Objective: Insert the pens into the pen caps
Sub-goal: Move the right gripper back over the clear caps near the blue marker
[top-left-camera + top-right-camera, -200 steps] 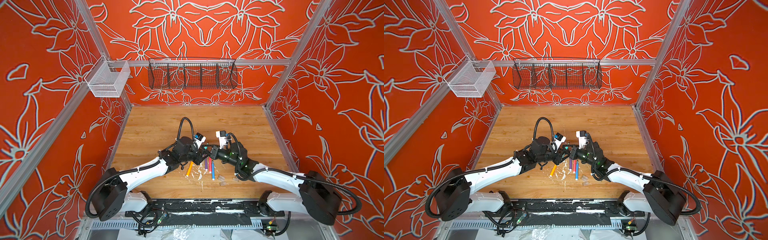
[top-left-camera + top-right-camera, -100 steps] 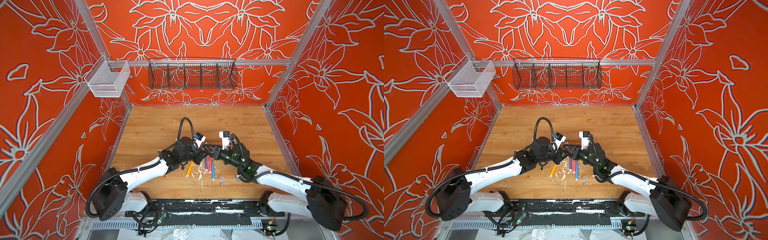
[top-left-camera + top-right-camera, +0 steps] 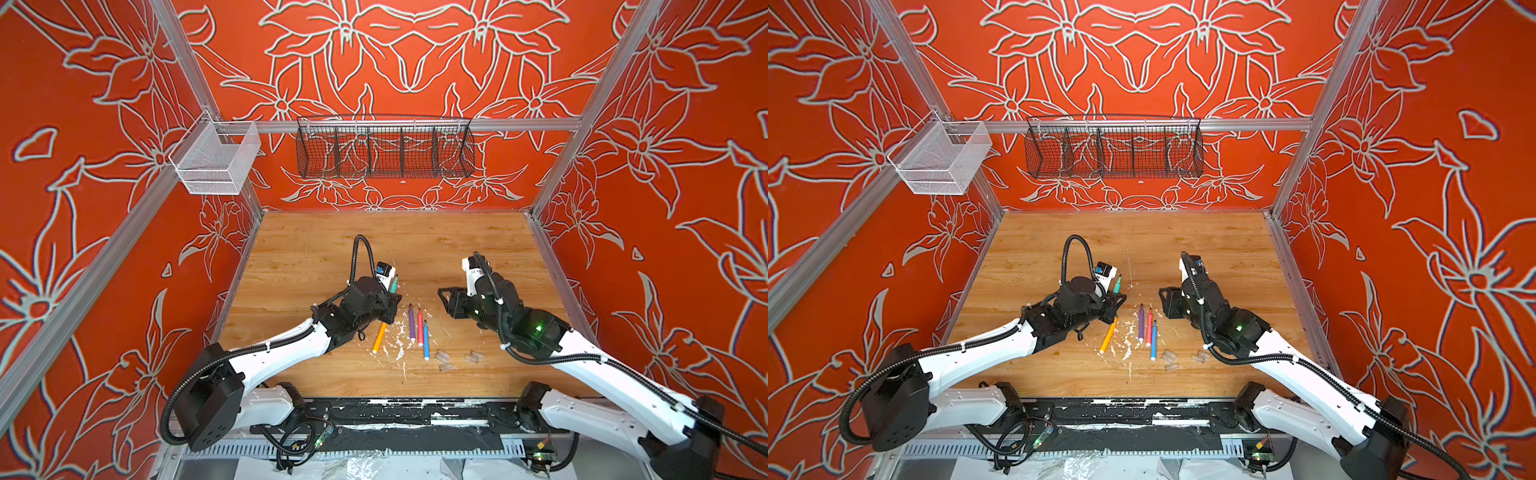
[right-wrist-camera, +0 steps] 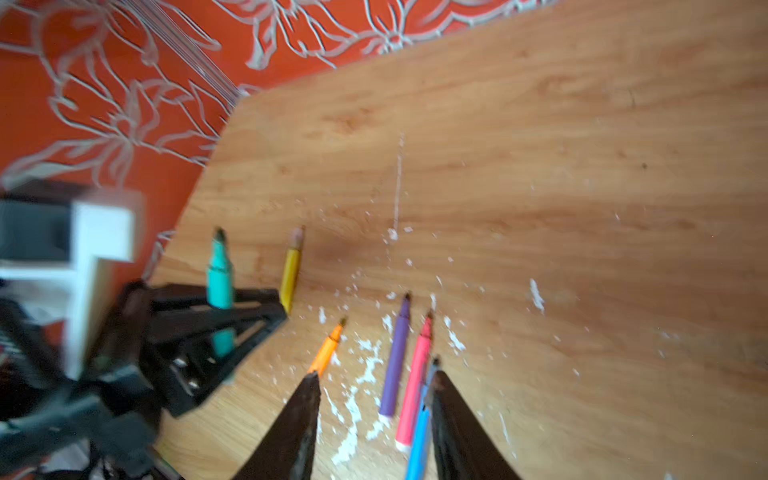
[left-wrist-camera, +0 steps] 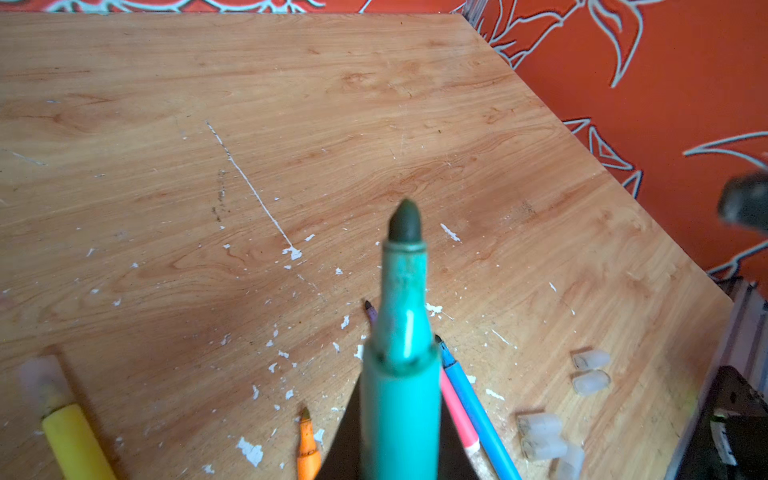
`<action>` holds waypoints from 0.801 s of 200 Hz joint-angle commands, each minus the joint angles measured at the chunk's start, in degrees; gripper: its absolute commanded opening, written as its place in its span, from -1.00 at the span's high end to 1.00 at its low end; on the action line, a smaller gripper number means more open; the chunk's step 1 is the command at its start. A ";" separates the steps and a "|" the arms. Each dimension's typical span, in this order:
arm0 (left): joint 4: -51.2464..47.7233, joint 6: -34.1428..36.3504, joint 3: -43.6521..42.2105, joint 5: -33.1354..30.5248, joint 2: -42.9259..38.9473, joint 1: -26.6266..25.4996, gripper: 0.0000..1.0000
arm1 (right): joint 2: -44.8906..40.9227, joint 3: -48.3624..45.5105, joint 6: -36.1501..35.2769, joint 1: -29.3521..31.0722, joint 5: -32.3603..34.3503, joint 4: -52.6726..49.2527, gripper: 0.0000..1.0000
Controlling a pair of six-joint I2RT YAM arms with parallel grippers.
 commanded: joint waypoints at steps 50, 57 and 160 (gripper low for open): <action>-0.93 -0.98 -0.83 -2.90 -2.54 0.14 1.00 | 7.15 -2.86 -3.89 3.32 0.70 -16.05 0.19; -0.94 -0.98 -0.88 -2.95 -2.51 0.14 1.00 | 7.80 -2.97 -4.03 3.43 1.03 -16.20 0.19; -1.02 -0.97 -0.72 -2.71 -2.11 0.14 1.00 | 15.40 -6.86 -2.78 7.45 -2.45 -10.45 0.28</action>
